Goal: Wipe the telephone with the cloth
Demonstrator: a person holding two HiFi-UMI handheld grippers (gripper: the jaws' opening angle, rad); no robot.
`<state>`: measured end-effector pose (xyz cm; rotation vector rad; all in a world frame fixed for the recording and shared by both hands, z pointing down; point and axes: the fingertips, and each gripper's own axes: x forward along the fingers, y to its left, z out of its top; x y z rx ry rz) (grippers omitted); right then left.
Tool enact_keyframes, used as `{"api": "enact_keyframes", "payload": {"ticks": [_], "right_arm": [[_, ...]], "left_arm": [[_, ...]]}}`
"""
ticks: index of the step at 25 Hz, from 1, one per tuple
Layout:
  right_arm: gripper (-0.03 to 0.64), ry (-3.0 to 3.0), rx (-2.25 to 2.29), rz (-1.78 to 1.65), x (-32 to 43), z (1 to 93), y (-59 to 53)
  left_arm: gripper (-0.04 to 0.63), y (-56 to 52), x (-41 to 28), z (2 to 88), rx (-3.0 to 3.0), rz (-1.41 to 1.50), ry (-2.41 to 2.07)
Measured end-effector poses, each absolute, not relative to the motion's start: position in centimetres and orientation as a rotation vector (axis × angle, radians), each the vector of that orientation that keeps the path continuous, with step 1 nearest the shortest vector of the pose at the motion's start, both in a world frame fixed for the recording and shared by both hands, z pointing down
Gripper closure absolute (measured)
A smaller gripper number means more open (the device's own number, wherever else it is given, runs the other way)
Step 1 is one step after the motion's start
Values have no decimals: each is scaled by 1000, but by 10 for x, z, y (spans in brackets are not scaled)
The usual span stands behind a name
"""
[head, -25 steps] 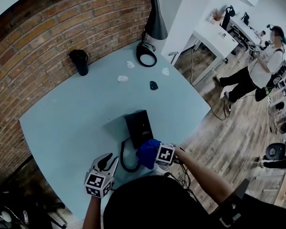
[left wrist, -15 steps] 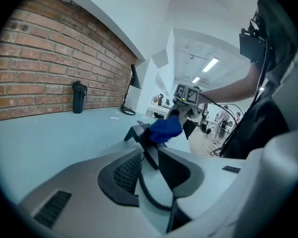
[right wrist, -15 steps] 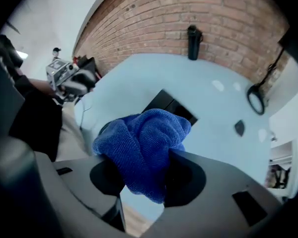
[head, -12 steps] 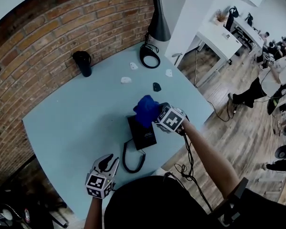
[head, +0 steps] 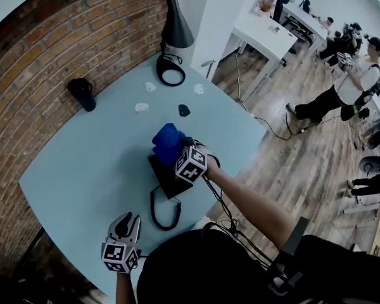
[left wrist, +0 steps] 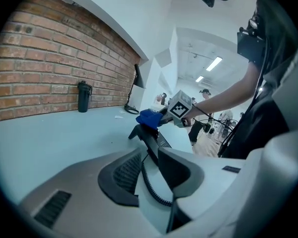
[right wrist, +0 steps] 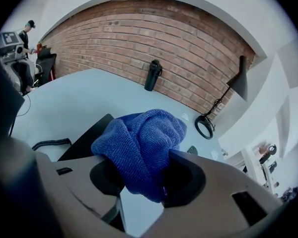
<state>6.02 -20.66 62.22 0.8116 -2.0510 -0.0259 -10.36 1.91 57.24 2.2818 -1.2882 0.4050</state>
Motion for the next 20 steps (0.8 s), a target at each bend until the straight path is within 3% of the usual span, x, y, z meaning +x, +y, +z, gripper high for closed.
{"api": "enact_keyframes", "payload": {"ticks": [8, 20], "right_arm": [[440, -2040, 845, -188, 70, 625, -188], [445, -2042, 919, -132, 77, 636, -175]], "left_arm": [[463, 18, -74, 580, 2338, 459, -1186], [463, 24, -80, 586, 2312, 450, -1191]]}}
